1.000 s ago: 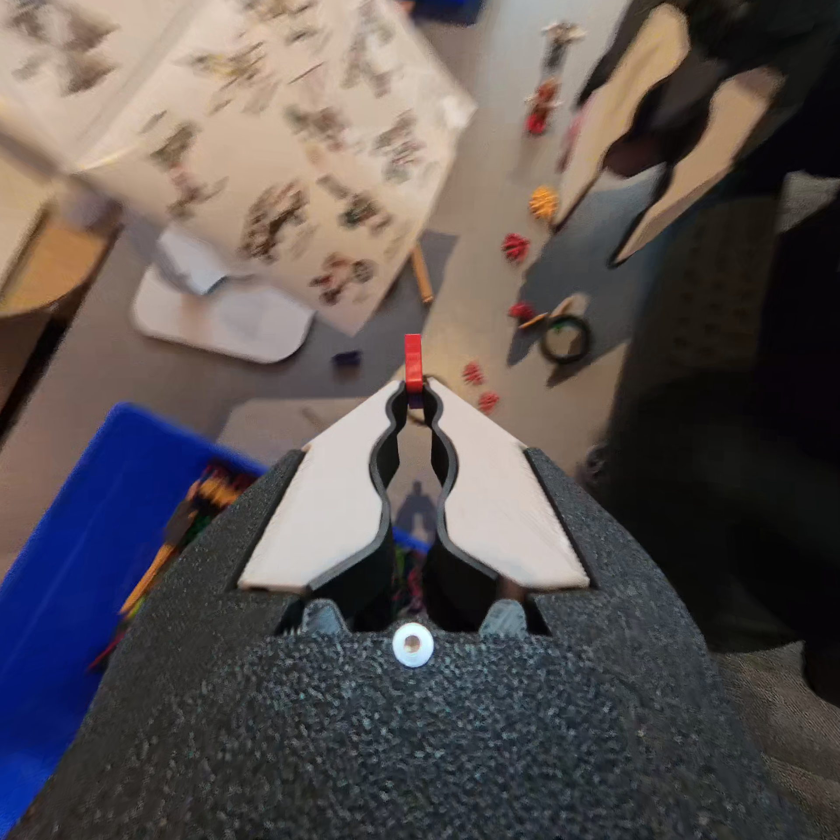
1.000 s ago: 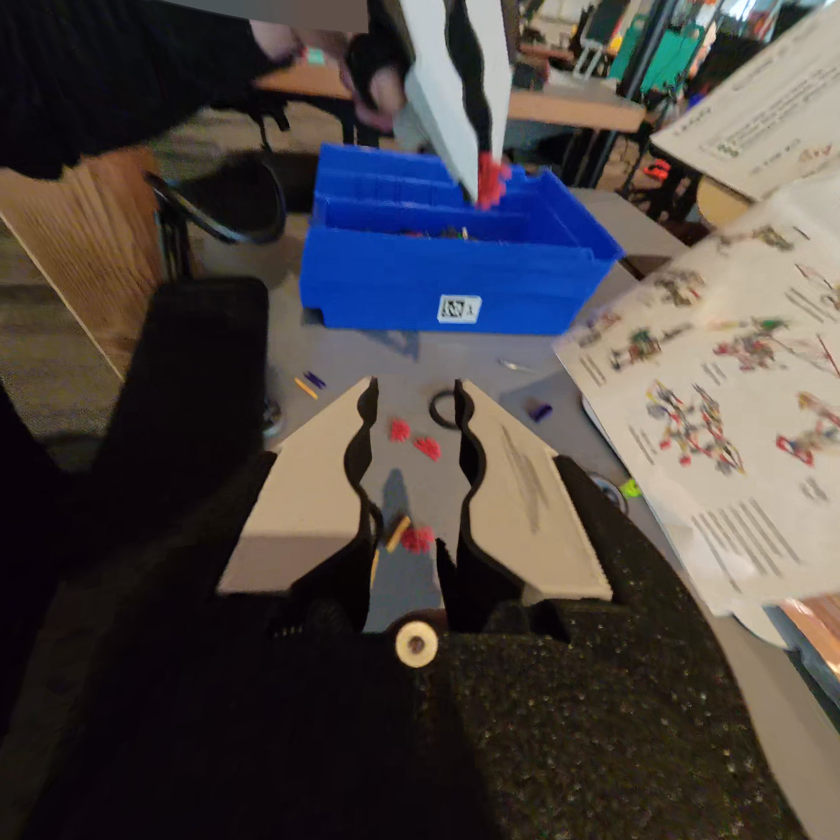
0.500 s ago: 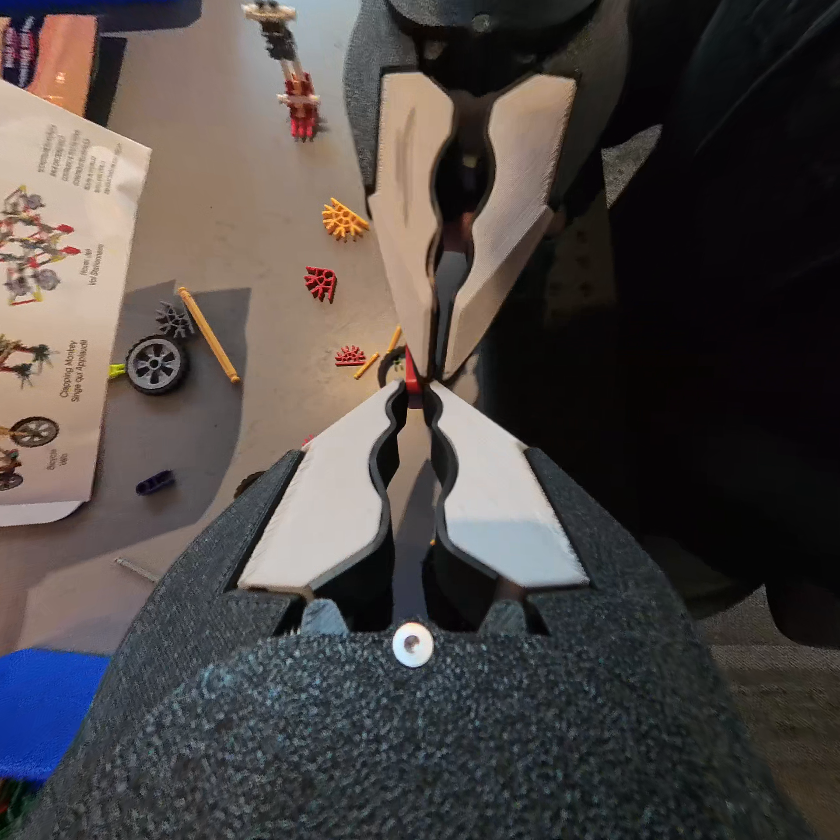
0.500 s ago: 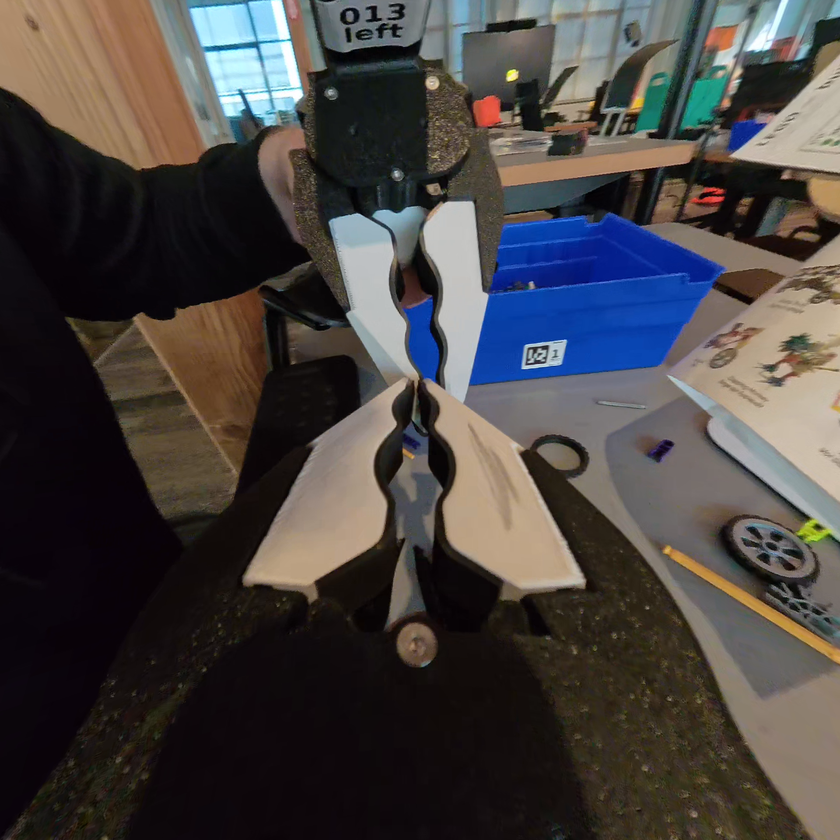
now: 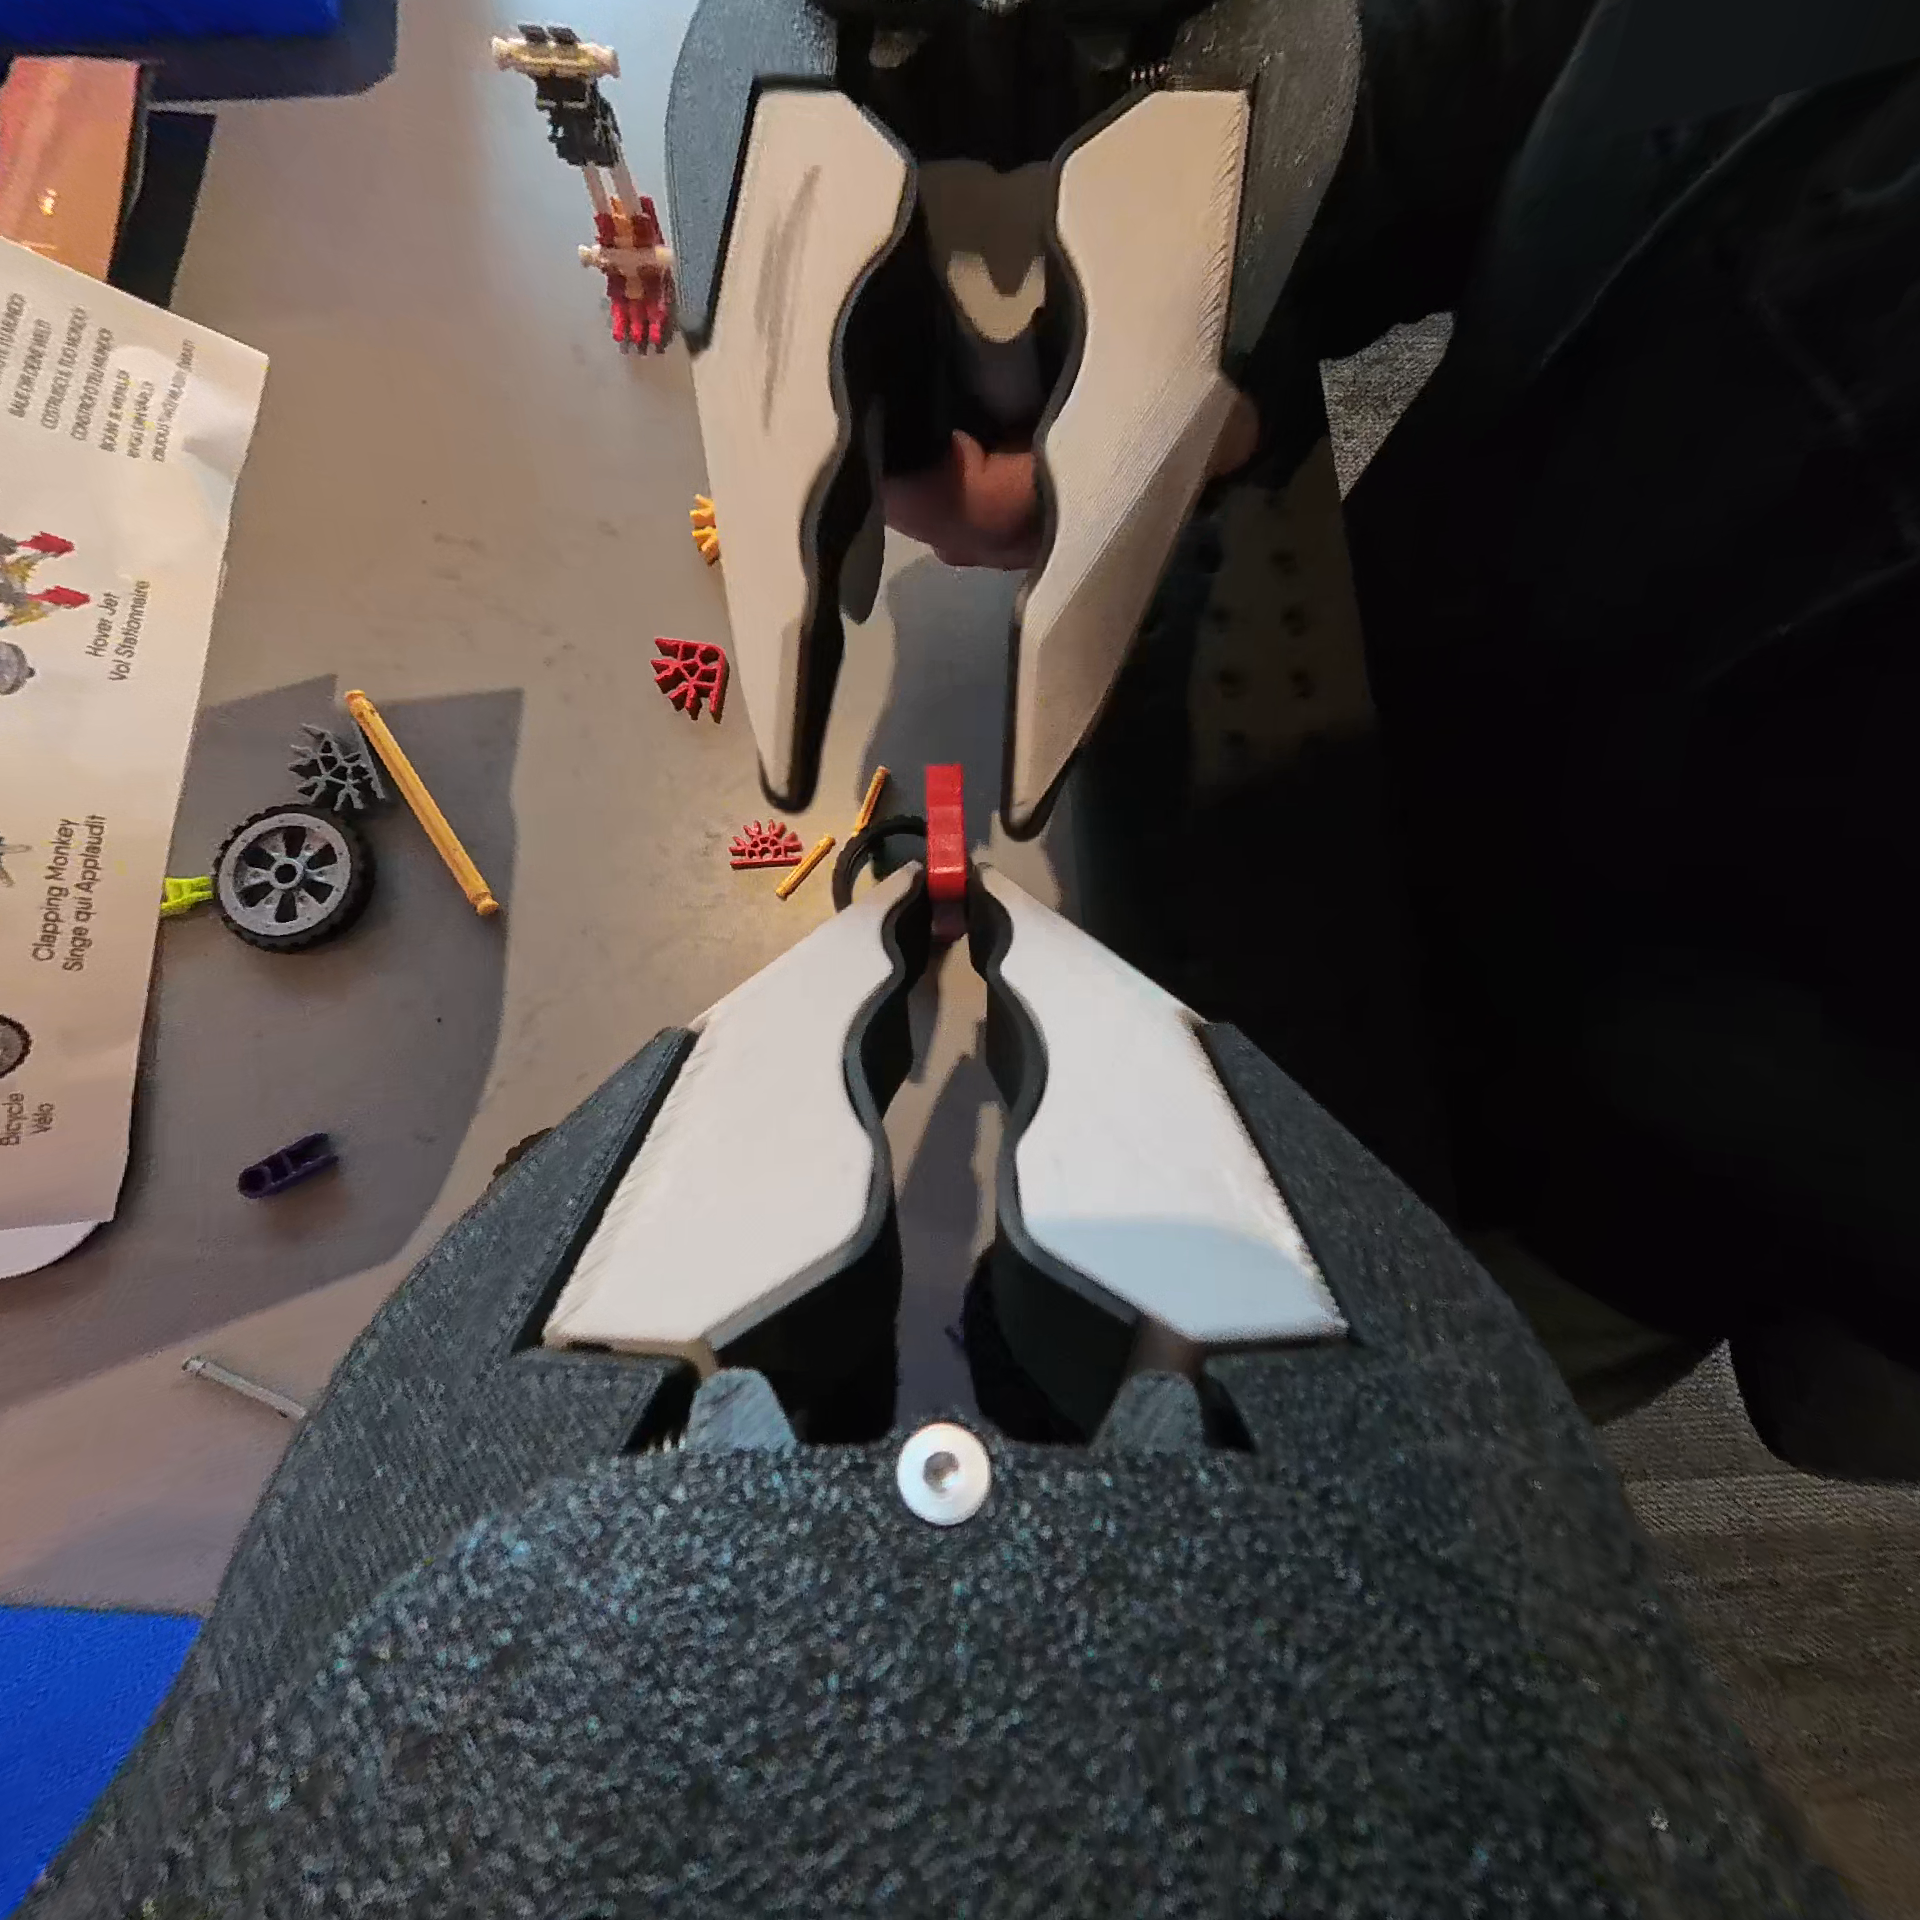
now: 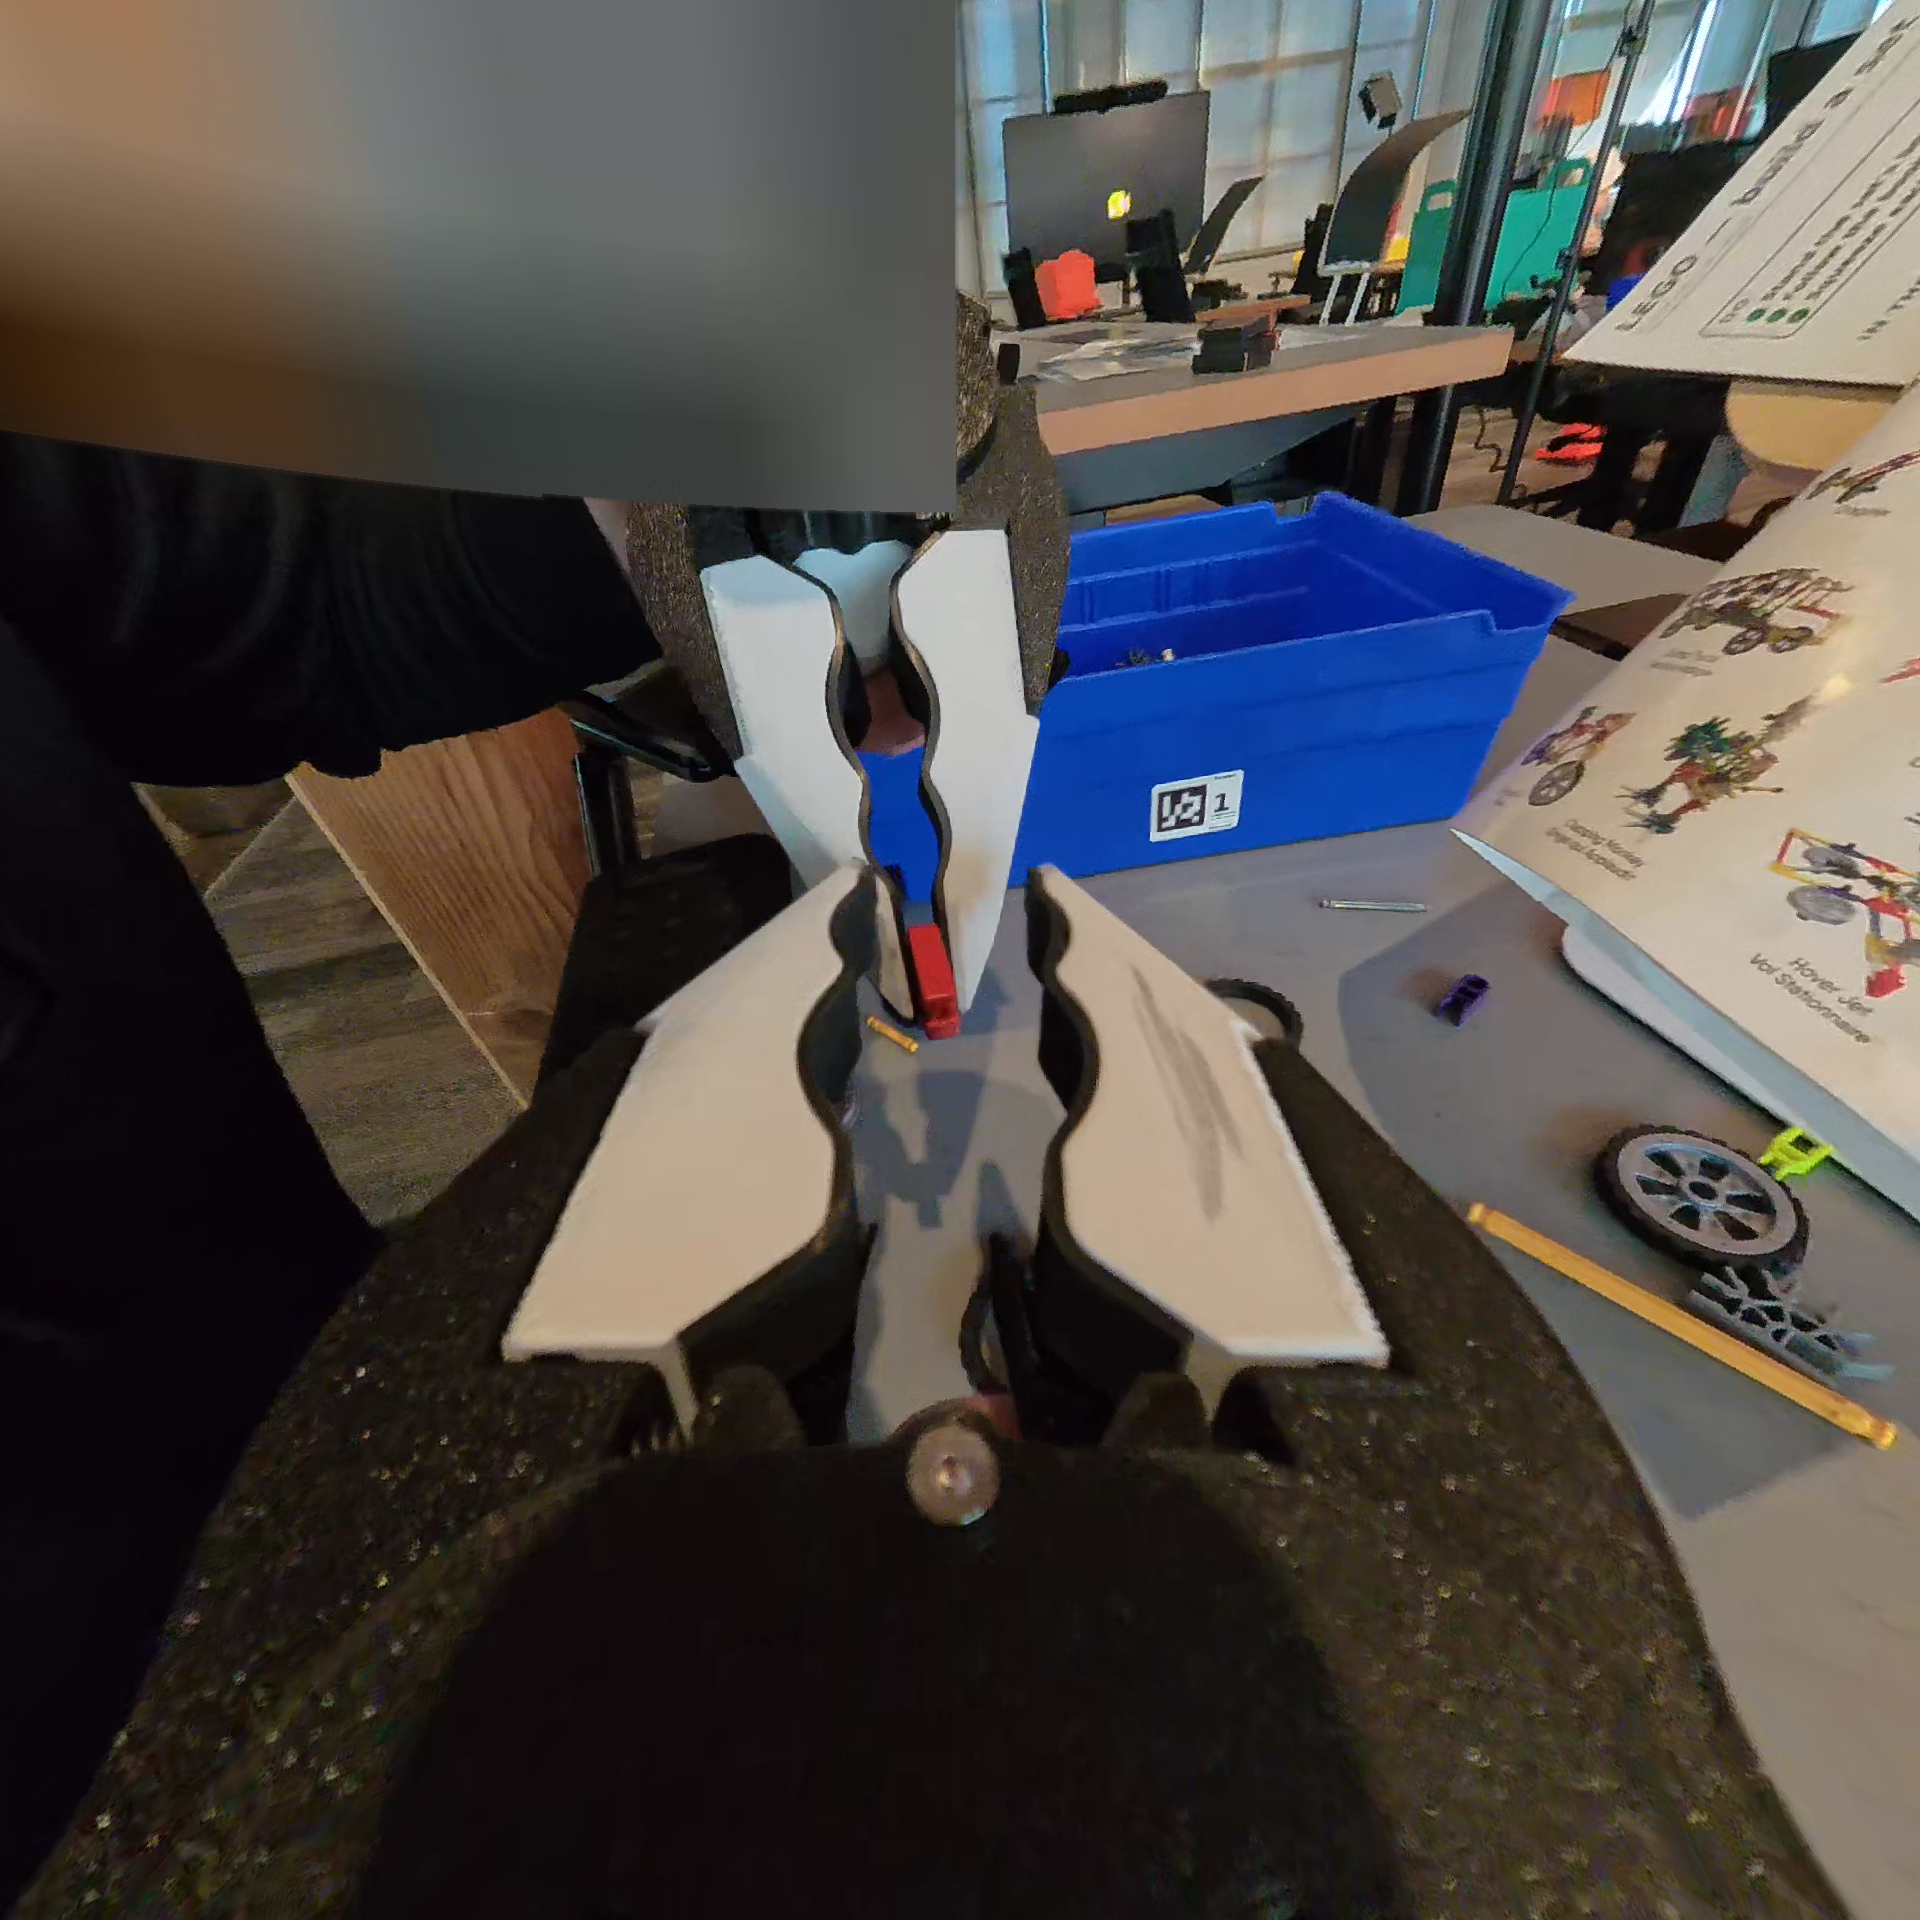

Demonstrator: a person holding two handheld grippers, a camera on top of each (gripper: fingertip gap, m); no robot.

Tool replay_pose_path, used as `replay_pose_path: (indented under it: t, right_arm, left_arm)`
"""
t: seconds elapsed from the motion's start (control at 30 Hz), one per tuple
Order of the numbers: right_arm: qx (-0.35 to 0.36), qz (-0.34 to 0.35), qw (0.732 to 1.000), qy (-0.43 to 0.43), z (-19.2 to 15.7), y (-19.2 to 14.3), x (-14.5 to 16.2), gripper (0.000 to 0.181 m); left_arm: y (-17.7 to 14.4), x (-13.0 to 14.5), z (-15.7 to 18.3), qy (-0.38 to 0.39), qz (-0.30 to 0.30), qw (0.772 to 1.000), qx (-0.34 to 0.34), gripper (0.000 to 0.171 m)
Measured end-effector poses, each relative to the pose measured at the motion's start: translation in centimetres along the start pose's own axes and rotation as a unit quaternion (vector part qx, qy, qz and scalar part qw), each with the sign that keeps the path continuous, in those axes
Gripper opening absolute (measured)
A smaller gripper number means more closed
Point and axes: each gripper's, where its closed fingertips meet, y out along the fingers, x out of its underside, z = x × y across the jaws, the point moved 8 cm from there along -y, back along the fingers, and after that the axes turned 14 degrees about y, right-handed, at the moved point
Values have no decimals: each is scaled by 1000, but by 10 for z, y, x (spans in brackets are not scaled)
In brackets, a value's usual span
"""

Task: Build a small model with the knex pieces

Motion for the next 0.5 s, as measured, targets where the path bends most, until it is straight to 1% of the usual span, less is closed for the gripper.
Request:
replay_pose_path:
  t: [0.03, 0.1, 0.23, 0.27, 0.4, 0.43, 0.5]
  right_arm:
    - [-3, -9, 1000, -3, -1, 1, 2, 19]
    - [-7, -21, 1000, -16, -3, 2, 4, 11]
    - [0, -42, 998, -38, -6, -2, 10, 13]
    - [1, -43, 998, -42, -7, -2, 12, 7]
    - [-1, -50, 997, -54, -13, -5, 16, 6]
    - [2, -52, 997, -54, -13, -7, 16, 5]
    - [26, -53, 997, -58, -7, -17, 14, 6]
  left_arm:
    - [0, -1, 1, 1, 2, 1000, 0, 6]
    - [0, -2, 1, 1, 6, 1000, 2, 6]
    - [-4, -4, 4, 2, 19, 1000, 0, 6]
    - [-5, -4, 6, 4, 19, 1000, -1, 6]
    - [0, -5, 11, 10, 21, 1000, 7, 6]
    - [0, -5, 11, 4, 24, 1000, 5, 7]
    - [-3, -3, 8, -1, 14, 1000, -14, 14]
